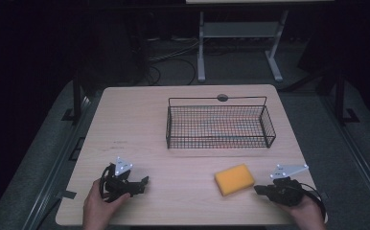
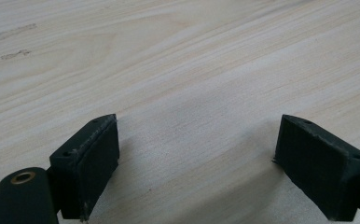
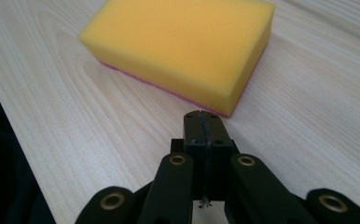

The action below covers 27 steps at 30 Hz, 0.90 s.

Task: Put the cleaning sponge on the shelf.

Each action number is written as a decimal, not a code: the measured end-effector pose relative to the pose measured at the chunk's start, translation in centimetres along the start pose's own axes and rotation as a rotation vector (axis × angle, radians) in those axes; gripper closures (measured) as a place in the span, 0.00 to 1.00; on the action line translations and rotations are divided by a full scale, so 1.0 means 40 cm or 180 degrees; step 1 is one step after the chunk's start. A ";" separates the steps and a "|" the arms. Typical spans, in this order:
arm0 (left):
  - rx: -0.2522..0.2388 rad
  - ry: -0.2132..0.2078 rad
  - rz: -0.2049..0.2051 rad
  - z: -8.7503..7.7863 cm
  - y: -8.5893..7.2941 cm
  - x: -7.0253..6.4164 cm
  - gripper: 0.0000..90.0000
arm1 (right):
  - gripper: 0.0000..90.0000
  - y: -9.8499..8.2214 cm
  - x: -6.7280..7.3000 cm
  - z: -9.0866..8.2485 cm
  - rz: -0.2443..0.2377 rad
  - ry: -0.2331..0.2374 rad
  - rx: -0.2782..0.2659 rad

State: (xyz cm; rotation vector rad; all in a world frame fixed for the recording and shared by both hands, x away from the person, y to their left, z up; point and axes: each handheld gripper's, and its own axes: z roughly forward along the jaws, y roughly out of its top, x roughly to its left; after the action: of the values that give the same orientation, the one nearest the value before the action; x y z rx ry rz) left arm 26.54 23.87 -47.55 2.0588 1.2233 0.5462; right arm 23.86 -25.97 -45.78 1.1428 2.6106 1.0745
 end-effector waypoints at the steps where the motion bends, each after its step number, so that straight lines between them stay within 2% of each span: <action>1: 0.0000 0.0000 0.0000 0.000 0.000 0.000 0.14 | 1.00 0.000 0.000 0.000 0.0000 0.0000 0.0000; 27: 0.0000 0.0004 -0.0006 0.000 0.000 -0.001 0.14 | 1.00 0.035 -0.034 0.034 -0.0026 -0.0051 0.0048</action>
State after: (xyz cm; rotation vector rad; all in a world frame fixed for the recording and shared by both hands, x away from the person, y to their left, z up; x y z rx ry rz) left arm 26.52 23.86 -47.55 2.0572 1.2258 0.5466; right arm 26.16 -25.48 -46.13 1.1380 2.6134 1.0414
